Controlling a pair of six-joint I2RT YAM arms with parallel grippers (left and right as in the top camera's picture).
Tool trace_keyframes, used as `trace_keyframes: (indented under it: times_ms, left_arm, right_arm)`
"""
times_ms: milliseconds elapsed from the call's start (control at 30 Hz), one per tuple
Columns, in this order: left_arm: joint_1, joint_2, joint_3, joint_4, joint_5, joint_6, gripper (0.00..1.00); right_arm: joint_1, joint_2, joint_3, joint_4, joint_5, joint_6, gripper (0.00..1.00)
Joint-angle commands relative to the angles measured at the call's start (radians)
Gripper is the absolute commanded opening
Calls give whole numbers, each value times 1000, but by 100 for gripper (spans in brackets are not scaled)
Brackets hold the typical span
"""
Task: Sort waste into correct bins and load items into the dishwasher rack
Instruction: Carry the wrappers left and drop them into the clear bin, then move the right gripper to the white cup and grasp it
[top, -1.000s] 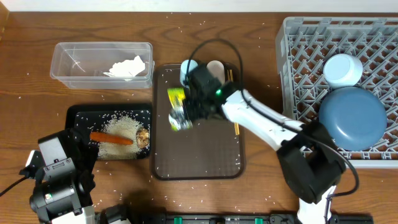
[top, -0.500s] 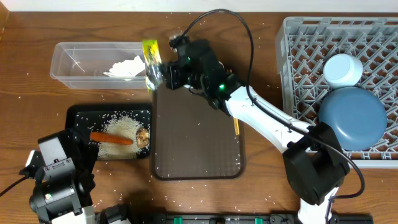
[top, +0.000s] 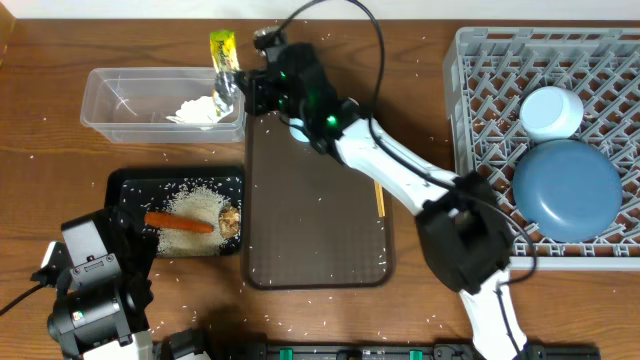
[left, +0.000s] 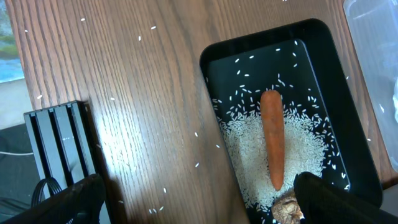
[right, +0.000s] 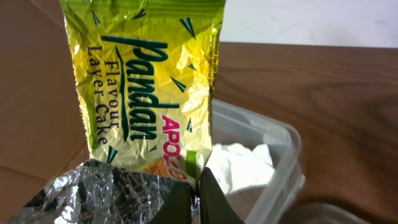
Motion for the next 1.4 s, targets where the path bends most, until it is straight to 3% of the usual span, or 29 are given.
trace_keyframes:
  times_ms: [0,200,367,500,600,833,967,1067,1100,1133,1167,1367]
  left_arm:
    - [5,1,15,-4,-8,13,98]
    - [5,1,15,-4,-9,13,98]
    - [5,1,15,-4,-9,13,98]
    - [5,1,15,-4,-9,13,98]
    - [5,1,15,-4,-8,13,98]
    - [5,1,15,-4,-9,13,98]
    - [5,1,15,-4,-9,13,98]
    - [5,1,15,-4,-9,13,98]
    - [5,1,15,-4,-9,13,98]
    - [5,1,15,-4,-9,13,98]
    - [5,1,15,-4,-8,13,98]
    - [5,1,15,-4,-9,13,98]
  right_arm:
    - [21,101,132,-28,10,3,1]
    - [36,251,322,-161,-2,3,1]
    - [58,296,341,-190,6,-20,1]
    - [68,300,341,-192,29,-36,16]
    - [67,300,341,-192,23,-35,35]
    - [65,298,397,-254,-45,-41,44]
    - [64,286,537,-439,-52,-93,45]
    - [63,269,657,-633,-11,-103,56]
    - [63,263,692,-700,9,-103,63]
    - [60,252,735,-790,39,-103,88]
    - [58,246,757,-842,56,-103,99]
    - [3,172,859,-1209,80,-154,99]
